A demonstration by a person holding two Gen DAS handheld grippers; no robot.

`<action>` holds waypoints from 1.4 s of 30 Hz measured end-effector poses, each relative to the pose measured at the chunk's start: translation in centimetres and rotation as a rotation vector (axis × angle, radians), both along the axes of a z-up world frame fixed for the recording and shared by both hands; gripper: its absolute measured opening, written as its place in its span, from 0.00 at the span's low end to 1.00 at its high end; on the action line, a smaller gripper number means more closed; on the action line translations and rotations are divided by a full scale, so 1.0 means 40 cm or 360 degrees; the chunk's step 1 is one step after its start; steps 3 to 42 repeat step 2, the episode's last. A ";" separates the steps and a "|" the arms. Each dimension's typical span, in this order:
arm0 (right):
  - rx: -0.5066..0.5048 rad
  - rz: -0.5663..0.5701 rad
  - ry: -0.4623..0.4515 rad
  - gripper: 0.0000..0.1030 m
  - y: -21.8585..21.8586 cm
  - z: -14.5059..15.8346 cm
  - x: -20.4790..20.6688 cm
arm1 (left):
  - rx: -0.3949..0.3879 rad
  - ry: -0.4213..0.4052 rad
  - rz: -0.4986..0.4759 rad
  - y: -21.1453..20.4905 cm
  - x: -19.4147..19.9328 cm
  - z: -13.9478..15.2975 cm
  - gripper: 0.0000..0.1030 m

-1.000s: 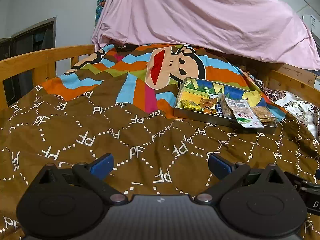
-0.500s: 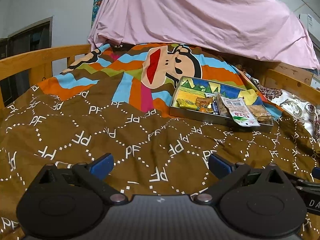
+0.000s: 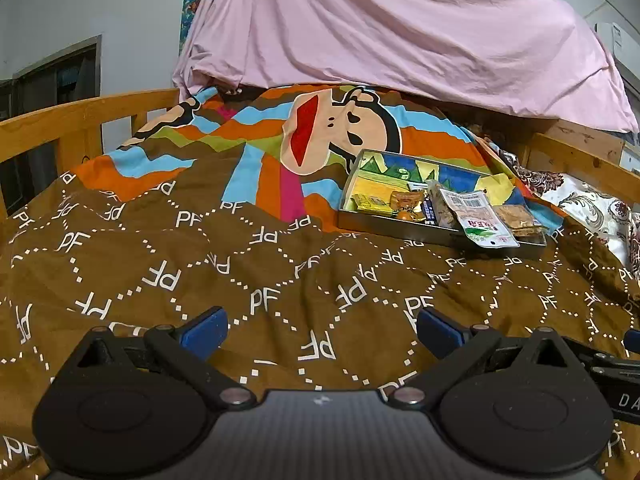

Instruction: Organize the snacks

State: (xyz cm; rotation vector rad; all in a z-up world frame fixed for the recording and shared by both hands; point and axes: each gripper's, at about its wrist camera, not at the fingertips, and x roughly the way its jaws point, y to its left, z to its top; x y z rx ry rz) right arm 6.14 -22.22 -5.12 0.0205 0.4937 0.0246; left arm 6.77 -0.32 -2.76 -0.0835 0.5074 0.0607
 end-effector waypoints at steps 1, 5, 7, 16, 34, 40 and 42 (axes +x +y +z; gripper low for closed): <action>0.0000 0.0000 0.0000 0.99 0.001 0.000 0.001 | 0.0002 0.0002 0.0001 0.000 0.001 0.000 1.00; 0.0000 0.0000 0.0000 0.99 0.001 0.000 0.001 | 0.0000 0.0005 -0.0001 0.000 0.001 0.000 1.00; 0.0000 0.0000 0.0000 0.99 0.001 0.000 0.001 | 0.0000 0.0005 -0.0001 0.000 0.001 0.000 1.00; 0.0000 0.0000 0.0000 0.99 0.001 0.000 0.001 | 0.0000 0.0005 -0.0001 0.000 0.001 0.000 1.00; 0.0000 0.0000 0.0000 0.99 0.001 0.000 0.001 | 0.0000 0.0005 -0.0001 0.000 0.001 0.000 1.00; 0.0000 0.0000 0.0000 0.99 0.001 0.000 0.001 | 0.0000 0.0005 -0.0001 0.000 0.001 0.000 1.00; 0.0000 0.0000 0.0000 0.99 0.001 0.000 0.001 | 0.0000 0.0005 -0.0001 0.000 0.001 0.000 1.00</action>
